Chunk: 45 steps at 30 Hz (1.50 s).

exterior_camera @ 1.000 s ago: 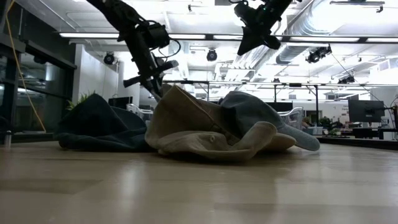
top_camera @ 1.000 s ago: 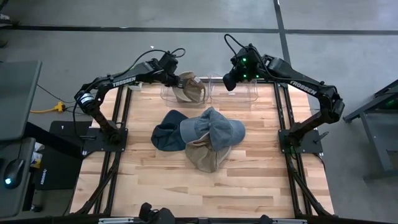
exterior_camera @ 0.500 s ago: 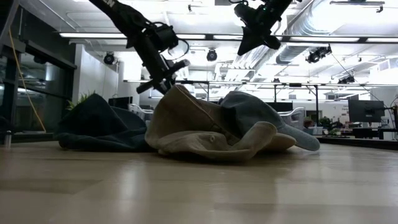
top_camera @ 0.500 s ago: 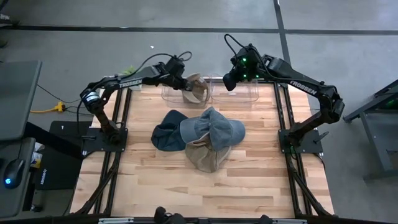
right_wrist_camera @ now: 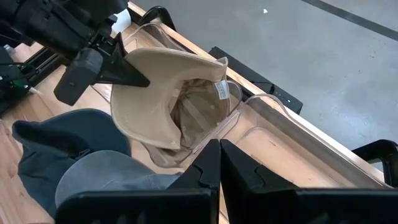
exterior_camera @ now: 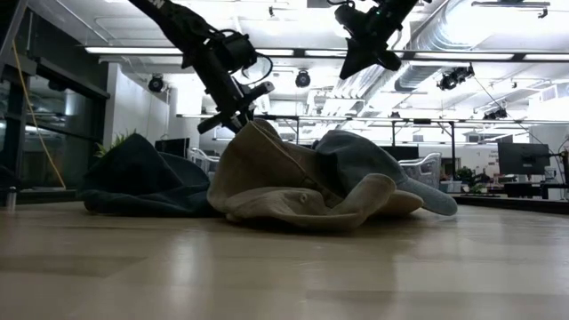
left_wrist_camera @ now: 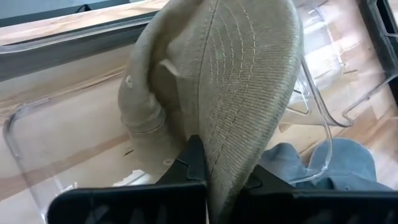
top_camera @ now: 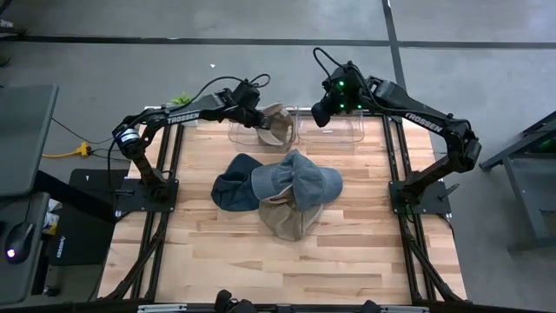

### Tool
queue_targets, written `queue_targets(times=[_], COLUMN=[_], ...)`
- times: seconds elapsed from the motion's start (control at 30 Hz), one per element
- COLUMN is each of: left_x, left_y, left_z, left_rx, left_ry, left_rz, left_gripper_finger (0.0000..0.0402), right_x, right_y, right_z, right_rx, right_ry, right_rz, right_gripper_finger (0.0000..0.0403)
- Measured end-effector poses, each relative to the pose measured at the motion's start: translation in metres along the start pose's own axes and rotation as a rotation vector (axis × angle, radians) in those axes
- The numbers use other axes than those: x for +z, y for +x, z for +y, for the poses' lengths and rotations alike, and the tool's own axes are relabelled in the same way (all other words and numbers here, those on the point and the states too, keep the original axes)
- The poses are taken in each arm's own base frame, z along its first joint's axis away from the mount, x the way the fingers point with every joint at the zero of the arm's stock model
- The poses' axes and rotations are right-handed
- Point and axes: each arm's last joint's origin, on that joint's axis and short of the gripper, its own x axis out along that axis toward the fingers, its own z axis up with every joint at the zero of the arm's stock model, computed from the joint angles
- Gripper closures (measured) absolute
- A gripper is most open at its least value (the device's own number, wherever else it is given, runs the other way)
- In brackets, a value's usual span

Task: Pick & Place hat
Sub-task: Put the left brown cap into the left transparent bin, then put the brown cap into the left transparent bin

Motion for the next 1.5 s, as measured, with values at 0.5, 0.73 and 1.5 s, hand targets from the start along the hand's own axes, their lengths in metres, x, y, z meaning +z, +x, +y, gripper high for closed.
queue_targets(times=[0.5, 0.73, 1.5], left_x=[0.018, 0.034, -0.033], left_y=[-0.019, -0.045, -0.148], left_z=[-0.020, -0.032, -0.085], left_rx=[-0.149, -0.104, 0.096], left_ry=[0.065, 0.093, 0.397], left_rz=[0.012, -0.002, 0.082], left_gripper_finger=[0.0192, 0.0163, 0.0359], right_x=[0.000, 0.000, -0.031], right_y=[0.000, 0.000, -0.005], right_z=[0.000, 0.000, 0.041], right_rx=[0.008, 0.009, 0.098], right_ry=[0.000, 0.000, -0.322], right_rz=[0.003, 0.003, 0.178], right_gripper_finger=[0.0403, 0.0403, 0.0403])
